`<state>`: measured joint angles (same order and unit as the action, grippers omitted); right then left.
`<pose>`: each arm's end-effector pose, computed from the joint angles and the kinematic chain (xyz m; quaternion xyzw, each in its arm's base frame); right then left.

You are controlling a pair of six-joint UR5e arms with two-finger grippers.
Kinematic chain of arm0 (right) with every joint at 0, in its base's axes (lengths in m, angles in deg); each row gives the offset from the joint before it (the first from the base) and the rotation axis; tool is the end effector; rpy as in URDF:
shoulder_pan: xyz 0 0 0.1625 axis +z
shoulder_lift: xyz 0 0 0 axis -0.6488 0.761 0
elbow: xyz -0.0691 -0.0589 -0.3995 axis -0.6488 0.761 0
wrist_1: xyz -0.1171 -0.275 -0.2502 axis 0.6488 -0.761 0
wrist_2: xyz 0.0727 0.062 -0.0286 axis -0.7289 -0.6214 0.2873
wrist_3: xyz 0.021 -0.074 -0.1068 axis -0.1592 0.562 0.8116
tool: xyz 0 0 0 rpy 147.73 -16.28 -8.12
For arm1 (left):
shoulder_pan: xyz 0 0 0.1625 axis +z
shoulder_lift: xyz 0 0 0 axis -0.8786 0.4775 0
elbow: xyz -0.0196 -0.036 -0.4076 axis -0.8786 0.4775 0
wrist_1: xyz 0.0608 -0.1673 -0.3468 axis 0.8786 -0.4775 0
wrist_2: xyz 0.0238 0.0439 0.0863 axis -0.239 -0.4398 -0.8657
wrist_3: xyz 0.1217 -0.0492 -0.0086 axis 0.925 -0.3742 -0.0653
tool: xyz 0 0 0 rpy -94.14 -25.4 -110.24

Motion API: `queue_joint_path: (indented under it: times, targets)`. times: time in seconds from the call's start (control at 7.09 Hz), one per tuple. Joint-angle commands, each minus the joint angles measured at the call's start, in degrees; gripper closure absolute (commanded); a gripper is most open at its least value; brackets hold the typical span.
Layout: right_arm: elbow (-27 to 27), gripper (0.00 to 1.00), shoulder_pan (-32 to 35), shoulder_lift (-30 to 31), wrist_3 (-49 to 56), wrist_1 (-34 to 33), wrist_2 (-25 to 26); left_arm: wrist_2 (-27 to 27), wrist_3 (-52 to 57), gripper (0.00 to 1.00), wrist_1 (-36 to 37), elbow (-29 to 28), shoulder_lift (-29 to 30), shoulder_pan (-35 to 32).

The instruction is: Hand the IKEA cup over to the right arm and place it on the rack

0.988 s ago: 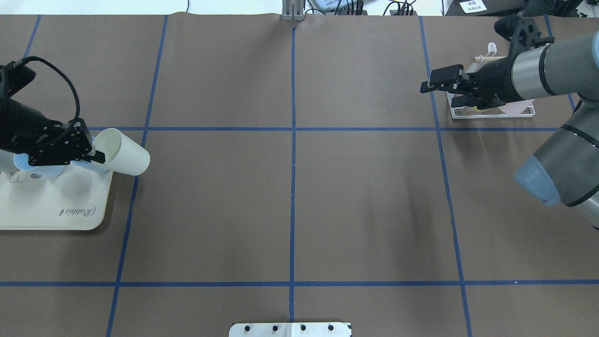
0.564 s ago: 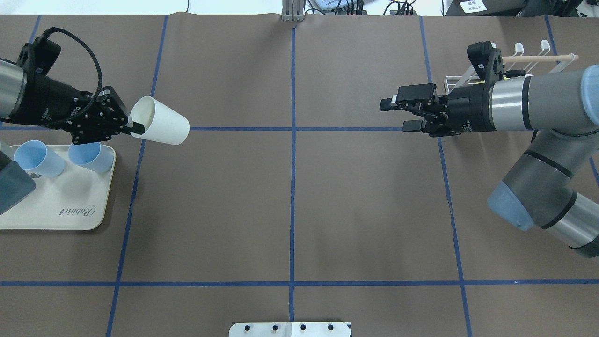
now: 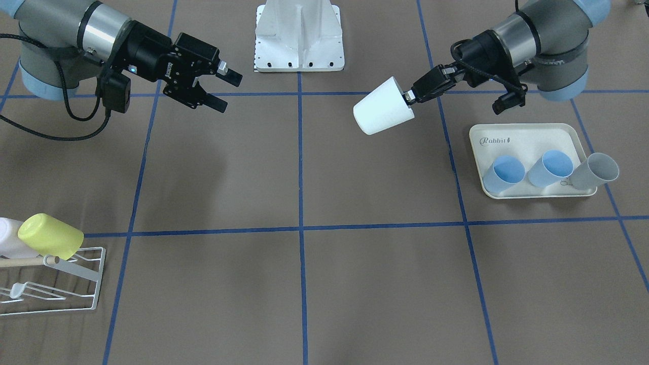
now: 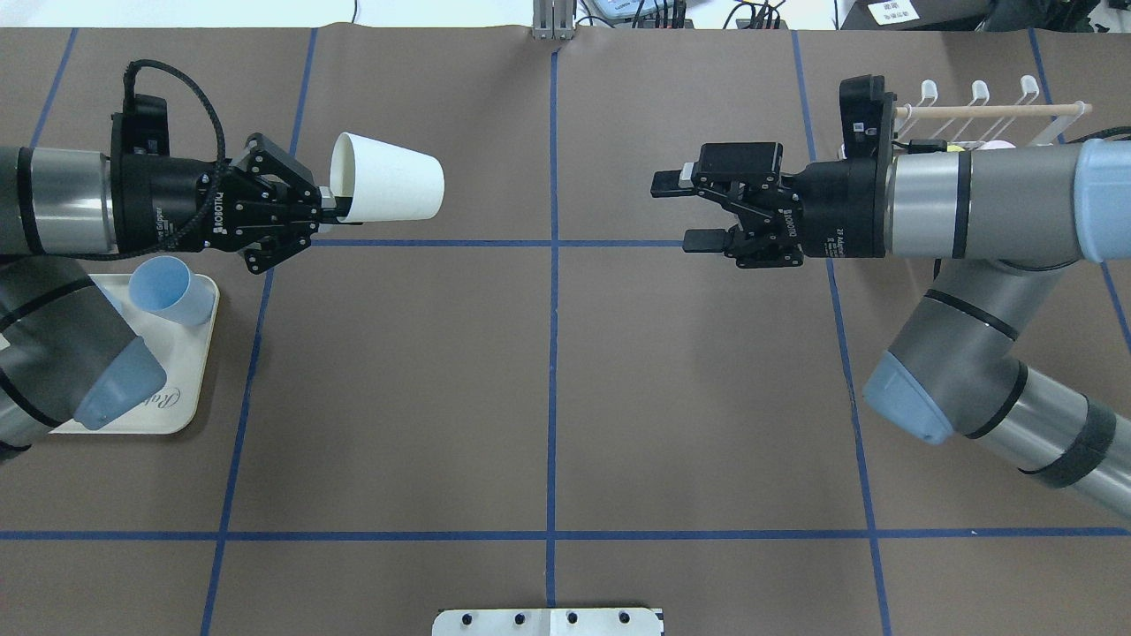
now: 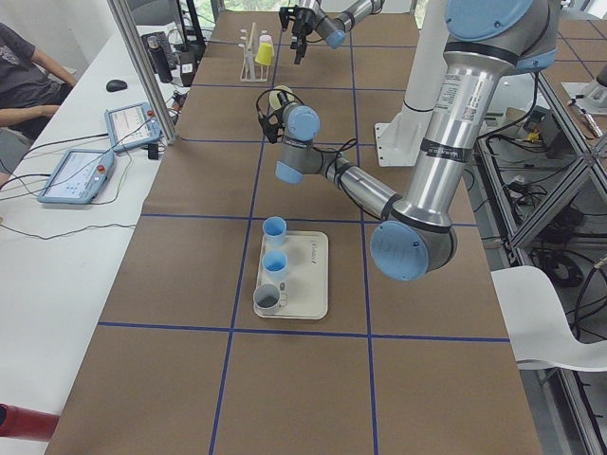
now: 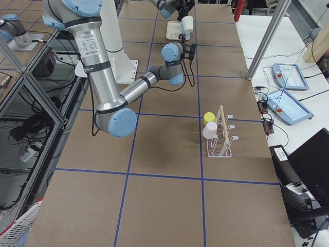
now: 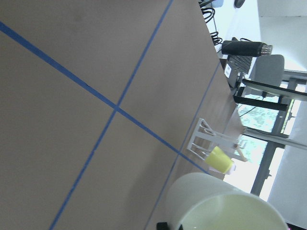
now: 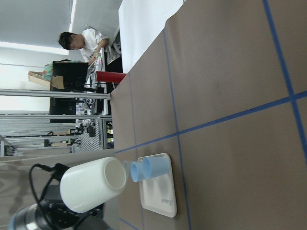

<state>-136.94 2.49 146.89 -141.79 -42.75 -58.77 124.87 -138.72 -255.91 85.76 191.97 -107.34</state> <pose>-0.3329 -0.4112 0.2118 0.0308 -0.8101 0.1269 0.5716 0.3094 -0.4234 0.2510 -0.1187 0.8149 -0.2368 0.5155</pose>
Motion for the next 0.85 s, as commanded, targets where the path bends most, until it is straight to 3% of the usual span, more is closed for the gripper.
queue_joint_path:
  times: [0.0, 0.42, 0.71]
  targets:
    - [0.08, 0.02, -2.33, -0.96, -2.22, 7.4, 2.34, -4.96, -11.15, 1.0, -13.15, -4.37, 3.28, 3.67]
    - [0.43, 0.02, -3.48, -5.51, -6.43, 9.54, 5.68, -15.56, -16.9, 1.0, -22.14, -8.78, 9.52, 11.03]
    - [0.61, 0.02, -3.92, -6.84, -6.44, 9.63, 6.22, -17.26, -22.24, 1.0, -24.62, -9.05, 11.46, 12.38]
